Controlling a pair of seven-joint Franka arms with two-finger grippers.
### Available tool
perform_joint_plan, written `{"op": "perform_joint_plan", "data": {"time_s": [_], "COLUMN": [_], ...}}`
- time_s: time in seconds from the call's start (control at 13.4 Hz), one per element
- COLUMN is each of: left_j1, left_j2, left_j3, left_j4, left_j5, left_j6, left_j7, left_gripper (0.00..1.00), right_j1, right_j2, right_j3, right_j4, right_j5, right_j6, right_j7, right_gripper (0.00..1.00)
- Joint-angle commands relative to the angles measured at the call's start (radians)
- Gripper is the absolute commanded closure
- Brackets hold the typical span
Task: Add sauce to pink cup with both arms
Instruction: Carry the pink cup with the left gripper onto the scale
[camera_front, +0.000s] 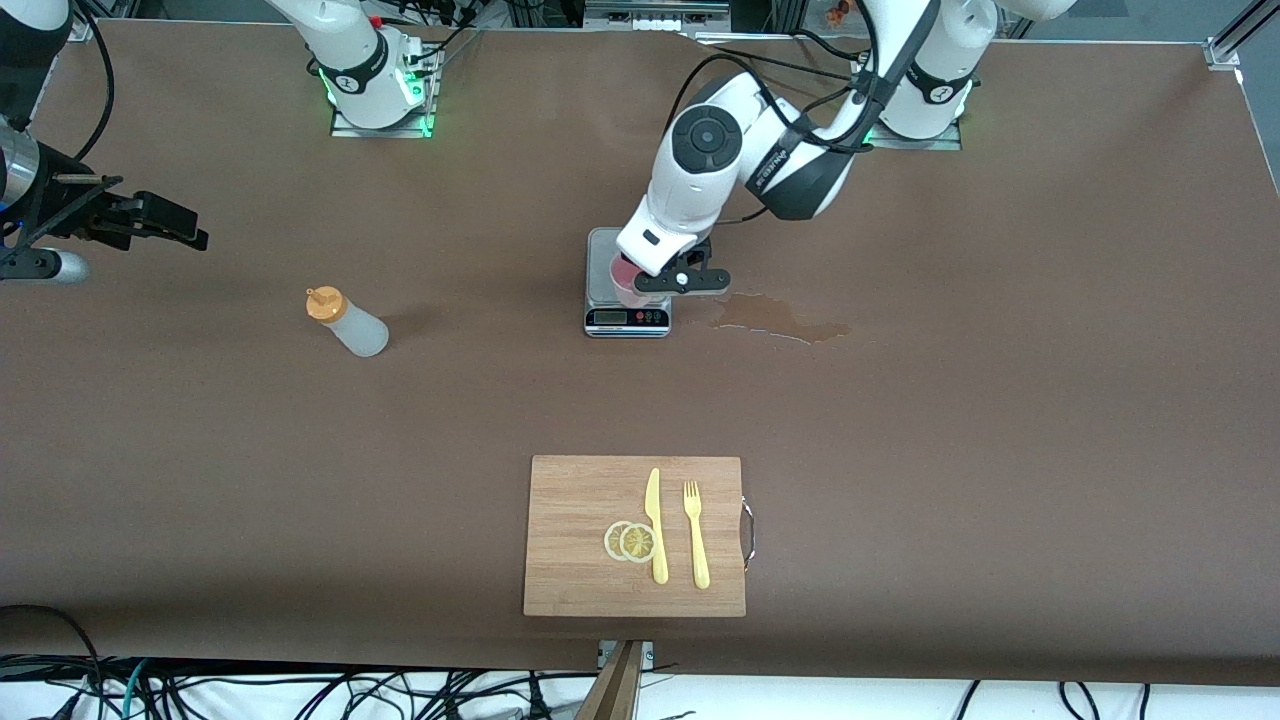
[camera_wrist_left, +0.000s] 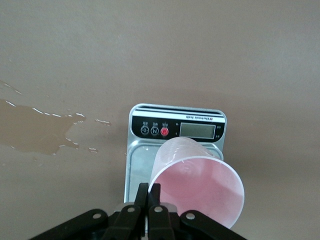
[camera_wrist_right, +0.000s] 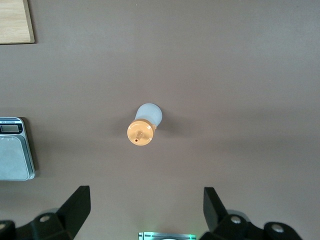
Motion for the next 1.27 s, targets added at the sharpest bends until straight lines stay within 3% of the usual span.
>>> {"op": "perform_joint_plan", "data": {"time_s": [0.0,1.04,1.12,1.19], "left_j1": [-0.029,-0.094,-0.092,-0.091], "left_j2": [-0.013,0.008,0.008,0.008], "left_j3": [0.018,0.016,0.016,0.016], "left_j4": [-0.068,-0.105,-0.105,-0.102], "left_j5": [-0.014,-0.009,-0.009,-0.011], "left_j6": [0.081,0.101,0.100,0.097], "left_j7": [-0.016,-0.074,-0.074,-0.074], "left_gripper": [1.00,1.00,0.91,0.59], "right_j1": [-0.001,-0.001,-0.001,-0.001], "right_j2": [0.005,0.003,0.003,0.003], "right_j3": [0.001,0.001,0.001,0.001], "right_j4": [0.024,0.022,0.022,0.022], "right_j5": [0.005,0.005,0.005,0.005], "right_j6": [-0.021,-0.025,-0.024,-0.024], "right_j7": [-0.002,-0.004,-0.004,-0.004], "right_gripper": [0.00,0.00,0.00,0.00]}}
